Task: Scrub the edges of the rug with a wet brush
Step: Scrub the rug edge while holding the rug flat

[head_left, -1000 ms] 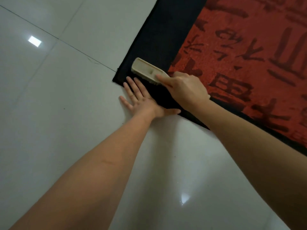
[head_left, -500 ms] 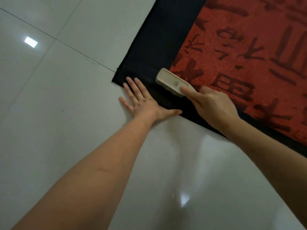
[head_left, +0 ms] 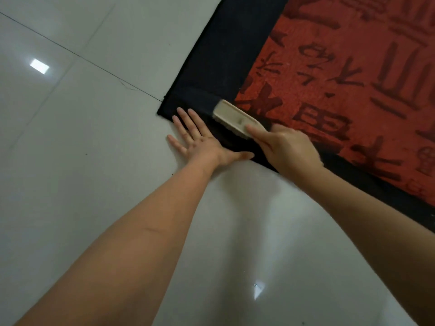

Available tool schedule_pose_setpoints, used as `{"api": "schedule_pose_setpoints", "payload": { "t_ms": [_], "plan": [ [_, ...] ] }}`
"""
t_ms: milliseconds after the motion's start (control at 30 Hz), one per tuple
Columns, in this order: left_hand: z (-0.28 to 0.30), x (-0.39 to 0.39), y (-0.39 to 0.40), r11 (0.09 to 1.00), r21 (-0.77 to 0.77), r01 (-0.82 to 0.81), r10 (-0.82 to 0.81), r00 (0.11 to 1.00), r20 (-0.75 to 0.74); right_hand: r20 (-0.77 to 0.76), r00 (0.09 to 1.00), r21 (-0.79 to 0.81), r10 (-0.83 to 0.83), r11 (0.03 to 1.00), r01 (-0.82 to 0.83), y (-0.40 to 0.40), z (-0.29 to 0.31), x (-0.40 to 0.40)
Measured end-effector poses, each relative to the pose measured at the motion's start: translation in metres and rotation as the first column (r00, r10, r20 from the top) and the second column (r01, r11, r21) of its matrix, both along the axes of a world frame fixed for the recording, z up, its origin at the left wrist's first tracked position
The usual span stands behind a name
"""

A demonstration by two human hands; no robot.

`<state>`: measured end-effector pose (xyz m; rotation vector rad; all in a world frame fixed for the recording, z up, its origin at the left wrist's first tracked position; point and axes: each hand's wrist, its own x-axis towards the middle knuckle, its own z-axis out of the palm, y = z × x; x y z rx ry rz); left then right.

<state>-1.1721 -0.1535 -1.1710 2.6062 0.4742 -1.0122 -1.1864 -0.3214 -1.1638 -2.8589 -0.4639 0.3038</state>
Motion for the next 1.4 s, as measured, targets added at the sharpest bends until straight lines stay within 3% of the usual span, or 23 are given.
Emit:
{"api": "schedule_pose_setpoints", "payload": {
  "t_ms": [133,267,333,500,700,867,1033,1233,1400],
  "plan": [
    [-0.001,-0.005,0.002,1.0,-0.011,0.0,0.001,0.998,0.065,-0.013,0.997,-0.044,0.082,0.996,-0.082,0.053,0.001,0.03],
    [-0.001,-0.008,0.014,0.989,-0.136,-0.065,0.086,0.985,0.153,0.008,0.999,0.03,0.05,0.998,-0.05,-0.009,0.003,-0.013],
    [-0.003,-0.011,0.02,0.987,-0.109,-0.119,0.141,0.966,0.219,0.04,0.999,0.039,0.018,0.999,-0.019,-0.009,0.002,-0.021],
    [-0.01,-0.01,0.023,0.993,-0.051,-0.109,0.118,0.963,0.242,0.063,0.986,-0.006,0.155,0.988,-0.155,0.072,0.002,0.028],
    [-0.009,-0.013,0.022,0.987,-0.093,-0.13,0.149,0.958,0.245,0.063,0.987,0.078,0.15,0.985,-0.155,-0.01,0.007,-0.023],
    [-0.01,-0.013,0.024,0.988,-0.088,-0.126,0.144,0.959,0.243,-0.004,0.985,0.024,0.17,0.985,-0.17,0.038,0.001,0.01],
    [-0.019,-0.017,0.023,0.991,-0.084,-0.106,0.126,0.946,0.298,0.042,0.99,0.1,0.132,0.986,-0.135,-0.031,0.003,-0.022],
    [-0.022,-0.016,0.024,0.991,-0.078,-0.111,0.13,0.942,0.31,-0.035,0.989,0.067,0.146,0.987,-0.144,0.037,0.003,0.008],
    [-0.023,-0.019,0.032,0.985,-0.154,-0.072,0.125,0.923,0.365,0.023,0.996,0.111,0.086,0.99,-0.088,-0.033,0.012,-0.032]
  ]
}}
